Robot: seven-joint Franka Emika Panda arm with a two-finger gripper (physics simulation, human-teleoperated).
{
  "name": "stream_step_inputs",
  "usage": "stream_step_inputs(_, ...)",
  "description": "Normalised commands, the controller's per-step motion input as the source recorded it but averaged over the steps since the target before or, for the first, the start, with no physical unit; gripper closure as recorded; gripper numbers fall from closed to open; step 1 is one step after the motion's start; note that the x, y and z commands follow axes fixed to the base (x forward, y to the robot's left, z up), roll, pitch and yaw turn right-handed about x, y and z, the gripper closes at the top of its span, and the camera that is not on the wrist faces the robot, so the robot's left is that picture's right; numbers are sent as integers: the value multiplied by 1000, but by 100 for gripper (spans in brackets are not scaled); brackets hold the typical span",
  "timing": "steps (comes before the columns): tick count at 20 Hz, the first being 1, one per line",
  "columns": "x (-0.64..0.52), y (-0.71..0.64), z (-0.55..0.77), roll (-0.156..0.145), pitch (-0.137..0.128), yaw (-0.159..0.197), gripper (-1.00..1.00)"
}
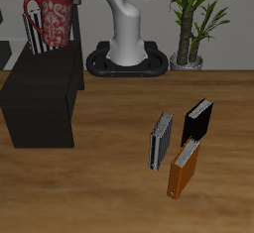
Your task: Place the right striped book upright on top of the shelf and place the red mug on top of the shelf
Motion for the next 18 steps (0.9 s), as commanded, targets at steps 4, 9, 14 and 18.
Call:
stream_step_inputs(4,22,-353,214,-24,-48,-16,100)
stream_step_inputs(9,203,-305,-55,-40,5,-68,100)
stream_step_inputs(14,174,-319,-213,-6,6,-17,100)
stream_step_inputs(18,83,-255,-169,-37,51,-59,100)
